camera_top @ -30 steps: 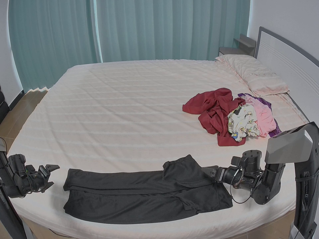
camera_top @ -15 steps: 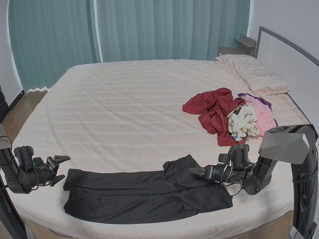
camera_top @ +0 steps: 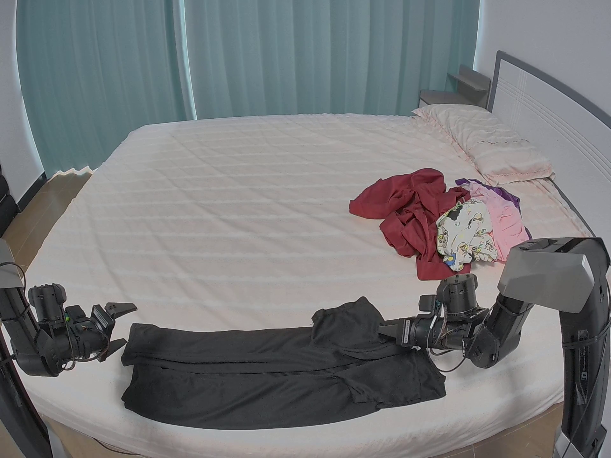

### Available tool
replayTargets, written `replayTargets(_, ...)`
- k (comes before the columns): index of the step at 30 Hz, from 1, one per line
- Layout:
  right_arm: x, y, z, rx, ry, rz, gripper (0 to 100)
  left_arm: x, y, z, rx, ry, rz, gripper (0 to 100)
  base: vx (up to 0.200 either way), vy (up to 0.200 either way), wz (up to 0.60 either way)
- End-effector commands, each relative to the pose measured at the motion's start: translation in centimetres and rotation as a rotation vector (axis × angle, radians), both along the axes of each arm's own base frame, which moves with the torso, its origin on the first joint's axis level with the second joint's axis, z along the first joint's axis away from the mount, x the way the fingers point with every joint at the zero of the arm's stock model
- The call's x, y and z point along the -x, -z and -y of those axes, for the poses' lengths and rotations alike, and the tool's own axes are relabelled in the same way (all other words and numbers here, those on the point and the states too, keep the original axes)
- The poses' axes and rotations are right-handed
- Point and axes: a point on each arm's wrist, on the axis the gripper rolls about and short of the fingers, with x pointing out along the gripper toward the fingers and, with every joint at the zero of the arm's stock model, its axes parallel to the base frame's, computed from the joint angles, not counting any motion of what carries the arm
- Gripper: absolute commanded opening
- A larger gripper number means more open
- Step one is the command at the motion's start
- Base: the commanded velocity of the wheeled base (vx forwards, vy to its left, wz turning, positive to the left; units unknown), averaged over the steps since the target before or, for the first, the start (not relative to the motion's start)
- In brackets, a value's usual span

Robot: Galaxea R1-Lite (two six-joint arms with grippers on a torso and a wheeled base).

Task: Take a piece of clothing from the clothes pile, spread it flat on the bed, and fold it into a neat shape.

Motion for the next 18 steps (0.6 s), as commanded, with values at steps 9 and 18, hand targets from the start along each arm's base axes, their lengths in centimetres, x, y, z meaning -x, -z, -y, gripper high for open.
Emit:
replayTargets(9,1.9,-1.4,0.8,0.035,-0.022,0.011,0,0.2,0.2,0.1,0.002,0.000,-0.009,100,0.000,0.000,0.00)
replayTargets(18,3.3,-2.7,1.5,0.041,-0.022,-0.007,0,0.2,0.2,0.1,-0.001,0.002,-0.008,100,0.000,0.000,0.00)
